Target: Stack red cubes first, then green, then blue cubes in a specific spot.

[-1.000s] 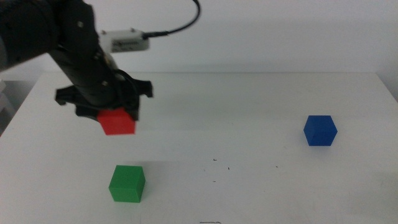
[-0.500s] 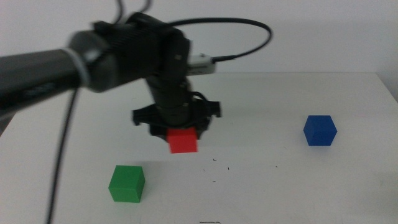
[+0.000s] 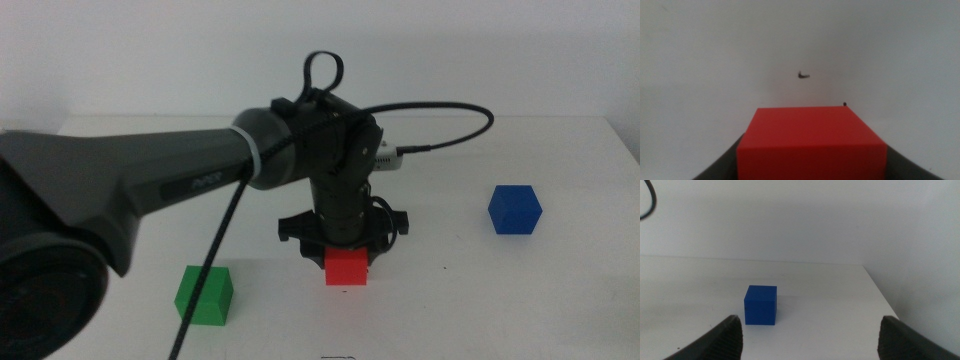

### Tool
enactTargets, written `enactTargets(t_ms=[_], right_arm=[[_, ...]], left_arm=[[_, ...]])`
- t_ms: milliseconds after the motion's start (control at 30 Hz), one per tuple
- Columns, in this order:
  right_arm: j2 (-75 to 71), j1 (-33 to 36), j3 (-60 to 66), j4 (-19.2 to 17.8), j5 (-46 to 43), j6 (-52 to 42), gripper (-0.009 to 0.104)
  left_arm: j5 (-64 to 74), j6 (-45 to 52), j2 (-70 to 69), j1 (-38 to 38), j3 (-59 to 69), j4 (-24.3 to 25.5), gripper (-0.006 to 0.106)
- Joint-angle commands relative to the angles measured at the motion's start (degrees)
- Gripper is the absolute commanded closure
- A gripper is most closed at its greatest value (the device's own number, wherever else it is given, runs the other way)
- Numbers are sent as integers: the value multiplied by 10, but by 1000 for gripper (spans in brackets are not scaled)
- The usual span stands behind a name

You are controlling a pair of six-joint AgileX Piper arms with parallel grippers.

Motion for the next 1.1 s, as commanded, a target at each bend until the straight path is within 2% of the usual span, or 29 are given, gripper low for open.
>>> enactTargets(t_ms=[0,400,733,1067], right_arm=[[-8,-5,-5,-4,-43,-3,1],[-8,-5,-5,-4,-43,-3,1],[-8,-5,-5,-4,-43,-3,1],[-8,-5,-5,-4,-43,-3,1]], left_arm=[[-23,-5,-27,-8,-20,-8,102],[-53,-5,0,-12,-20,-3,102],[-49,-28,0,-12,-20,44,102],[-42,-24,19,-12,-20,24,102]])
